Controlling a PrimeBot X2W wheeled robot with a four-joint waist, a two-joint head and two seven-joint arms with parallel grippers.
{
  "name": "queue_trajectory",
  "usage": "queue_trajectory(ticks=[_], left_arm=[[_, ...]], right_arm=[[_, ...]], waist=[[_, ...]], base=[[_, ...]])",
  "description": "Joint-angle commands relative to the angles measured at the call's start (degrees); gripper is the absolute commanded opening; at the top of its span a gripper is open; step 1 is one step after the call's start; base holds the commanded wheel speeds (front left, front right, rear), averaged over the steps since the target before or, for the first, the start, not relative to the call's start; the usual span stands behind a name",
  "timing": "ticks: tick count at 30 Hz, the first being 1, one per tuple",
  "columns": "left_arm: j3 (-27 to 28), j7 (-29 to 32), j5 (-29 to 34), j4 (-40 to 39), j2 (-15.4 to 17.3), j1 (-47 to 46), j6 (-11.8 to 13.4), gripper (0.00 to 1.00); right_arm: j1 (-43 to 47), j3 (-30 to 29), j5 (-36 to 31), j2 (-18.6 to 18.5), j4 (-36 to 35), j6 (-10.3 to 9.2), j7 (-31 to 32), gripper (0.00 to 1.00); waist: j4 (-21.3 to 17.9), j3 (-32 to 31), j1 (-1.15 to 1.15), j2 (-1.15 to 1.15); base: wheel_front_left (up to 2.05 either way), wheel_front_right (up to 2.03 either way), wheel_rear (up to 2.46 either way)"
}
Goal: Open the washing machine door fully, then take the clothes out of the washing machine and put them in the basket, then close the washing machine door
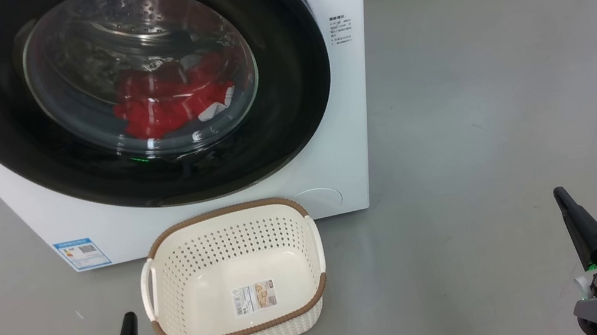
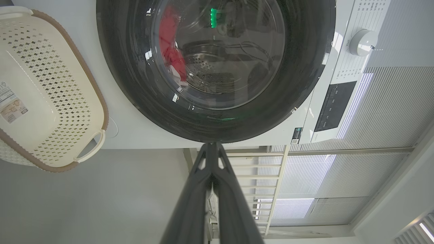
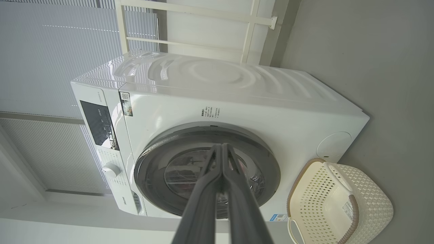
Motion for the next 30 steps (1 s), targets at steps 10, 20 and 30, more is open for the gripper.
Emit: queue_trajectory(ticks=[10, 20, 30], left_arm=[[2.1, 0.3, 0.5, -1.4, 0.6, -2.4, -0.4, 0.00], [-0.5, 0.0, 0.0, 4.3, -0.9, 2.8, 0.0, 1.00], [-2.1, -1.1, 0.1, 4.1, -0.8, 1.5, 0.0, 1.00]], right_arm=[[-2.4, 0.8, -0.5, -0.3, -1.6, -0.03, 0.4, 0.00], [2.9, 0.2, -0.1, 1.8, 4.7, 0.01, 0.0, 1.00], [2.0, 1.6, -0.2, 1.7, 4.4, 0.01, -1.5, 1.00]], waist=[[0.0, 0.0, 0.00, 0.00], [0.0, 0.0, 0.00, 0.00], [0.0, -0.4, 0.03, 0.00]], base=[[0.00, 0.00, 0.00], [0.00, 0.00, 0.00], [0.00, 0.00, 0.00]])
